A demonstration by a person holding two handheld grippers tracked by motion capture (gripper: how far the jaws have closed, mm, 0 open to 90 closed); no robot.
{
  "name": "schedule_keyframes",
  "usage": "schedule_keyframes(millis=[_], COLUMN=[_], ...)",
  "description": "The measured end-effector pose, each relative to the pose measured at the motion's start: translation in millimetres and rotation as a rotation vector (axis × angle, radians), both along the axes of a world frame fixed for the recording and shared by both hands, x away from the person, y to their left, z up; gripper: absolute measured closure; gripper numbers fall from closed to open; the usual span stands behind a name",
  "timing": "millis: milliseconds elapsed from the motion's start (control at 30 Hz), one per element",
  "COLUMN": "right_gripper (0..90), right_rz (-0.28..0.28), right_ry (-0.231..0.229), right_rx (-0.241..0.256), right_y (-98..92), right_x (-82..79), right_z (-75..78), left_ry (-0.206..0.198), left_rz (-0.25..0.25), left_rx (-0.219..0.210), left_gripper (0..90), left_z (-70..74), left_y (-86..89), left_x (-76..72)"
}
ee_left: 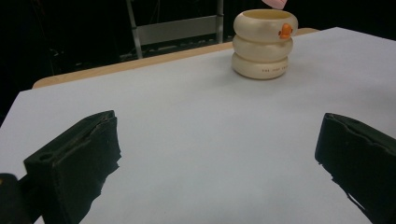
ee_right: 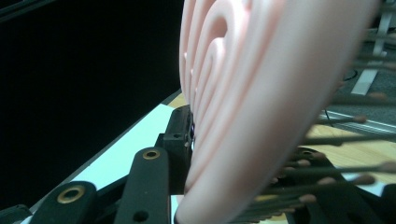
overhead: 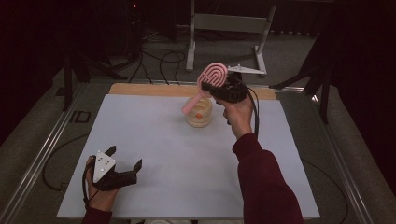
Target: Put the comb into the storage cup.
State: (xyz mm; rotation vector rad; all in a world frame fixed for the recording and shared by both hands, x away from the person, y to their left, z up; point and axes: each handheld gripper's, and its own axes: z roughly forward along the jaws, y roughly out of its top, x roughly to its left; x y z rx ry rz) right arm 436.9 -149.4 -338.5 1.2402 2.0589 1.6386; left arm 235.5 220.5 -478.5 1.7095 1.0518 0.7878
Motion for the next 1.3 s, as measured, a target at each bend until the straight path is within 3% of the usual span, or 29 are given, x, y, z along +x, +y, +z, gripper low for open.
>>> schedule_keyframes(millis=[1300], right_gripper=[64.3], right_rz=[-0.117], right_ry=[-0.023], right_rx=[-0.012], right_y=[-17.9], right_x=[11.8], right_z=[0.4], left_ry=[-0.013], left_rz=[0.015], left_rx=[-0.006], left_gripper=[0.5], left_z=[0.8], left_y=[2.5], left_x=[-0.8])
